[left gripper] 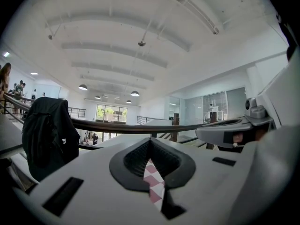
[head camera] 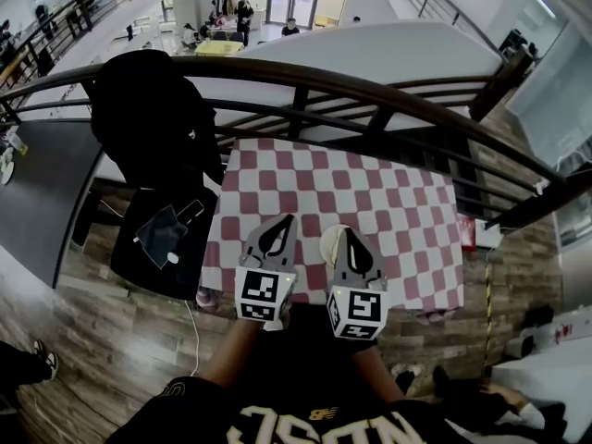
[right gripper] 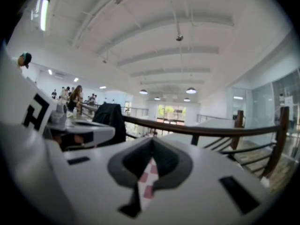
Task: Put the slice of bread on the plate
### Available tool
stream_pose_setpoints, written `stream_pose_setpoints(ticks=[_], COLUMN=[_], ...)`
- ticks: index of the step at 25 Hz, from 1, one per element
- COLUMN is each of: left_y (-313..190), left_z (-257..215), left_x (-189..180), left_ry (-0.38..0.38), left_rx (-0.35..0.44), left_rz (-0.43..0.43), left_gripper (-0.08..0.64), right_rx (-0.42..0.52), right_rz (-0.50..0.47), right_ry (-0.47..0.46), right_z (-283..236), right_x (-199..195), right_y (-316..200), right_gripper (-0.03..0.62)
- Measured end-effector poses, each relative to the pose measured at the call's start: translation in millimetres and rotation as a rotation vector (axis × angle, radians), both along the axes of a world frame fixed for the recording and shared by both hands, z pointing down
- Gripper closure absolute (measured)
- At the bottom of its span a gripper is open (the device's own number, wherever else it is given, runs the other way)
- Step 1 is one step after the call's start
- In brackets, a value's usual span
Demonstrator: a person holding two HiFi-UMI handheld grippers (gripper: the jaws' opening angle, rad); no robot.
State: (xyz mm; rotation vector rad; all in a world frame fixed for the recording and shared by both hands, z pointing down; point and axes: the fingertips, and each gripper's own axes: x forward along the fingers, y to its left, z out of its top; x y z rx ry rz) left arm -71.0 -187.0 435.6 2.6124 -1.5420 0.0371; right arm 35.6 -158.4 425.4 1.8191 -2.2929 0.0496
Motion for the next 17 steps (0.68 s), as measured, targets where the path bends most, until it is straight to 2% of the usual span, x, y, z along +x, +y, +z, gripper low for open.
stream_pose_setpoints(ticks=[17], left_y=[-7], left_z=[3], left_x=[0], left_ry=[-0.010], left_rx=[0.000], left_rz=[-0.014], left_gripper=[0.541], right_rx=[-0.007], right_rz=[0.001], right_ry=[-0.009], right_z=[5], right_x=[-1], right_y=[-12], right_gripper=[0.577])
